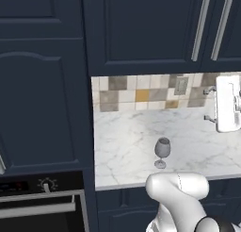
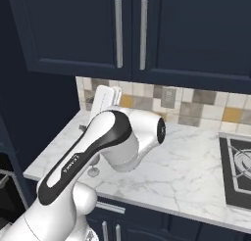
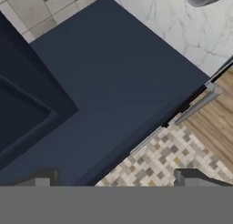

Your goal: Retrieve the wine glasses from the counter and place one next to each plate.

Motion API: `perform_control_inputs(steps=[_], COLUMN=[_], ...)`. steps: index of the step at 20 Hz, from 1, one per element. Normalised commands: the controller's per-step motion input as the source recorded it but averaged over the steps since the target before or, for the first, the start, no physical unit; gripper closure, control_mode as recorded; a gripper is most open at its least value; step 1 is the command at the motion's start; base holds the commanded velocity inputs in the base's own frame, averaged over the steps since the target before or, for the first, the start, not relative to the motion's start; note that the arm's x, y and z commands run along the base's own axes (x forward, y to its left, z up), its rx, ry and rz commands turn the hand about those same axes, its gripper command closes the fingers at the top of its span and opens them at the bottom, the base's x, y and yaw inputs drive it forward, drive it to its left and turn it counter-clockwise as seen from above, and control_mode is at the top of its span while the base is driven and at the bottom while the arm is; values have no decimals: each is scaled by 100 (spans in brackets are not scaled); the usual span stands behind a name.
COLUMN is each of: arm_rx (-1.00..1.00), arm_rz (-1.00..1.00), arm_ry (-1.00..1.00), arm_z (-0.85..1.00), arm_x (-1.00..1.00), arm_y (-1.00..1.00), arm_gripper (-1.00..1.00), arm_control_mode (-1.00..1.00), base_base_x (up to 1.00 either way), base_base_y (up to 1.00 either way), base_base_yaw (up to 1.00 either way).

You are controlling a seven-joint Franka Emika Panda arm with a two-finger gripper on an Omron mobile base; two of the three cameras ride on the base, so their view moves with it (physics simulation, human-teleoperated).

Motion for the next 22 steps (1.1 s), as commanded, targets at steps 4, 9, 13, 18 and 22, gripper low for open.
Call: perform_control_inputs(steps=[4,9,13,18,22], arm_rx=[6,0,2,14,9], arm_rz=[1,0,1,5,4], arm_ry=[37,34,3,6,10], arm_z=[-28,-48,-54,-86,-76], arm_x=[47,20,-19,-6,15], arm_y=[-5,0,-8,-15,-9], arm_gripper=[-100,-100,-100,-100,-100], arm_control_mode=[-100,-100,-100,-100,-100], base_base_x=[0,0,0,0,0], base_base_y=[0,0,0,0,0], base_base_yaw=[0,0,0,0,0])
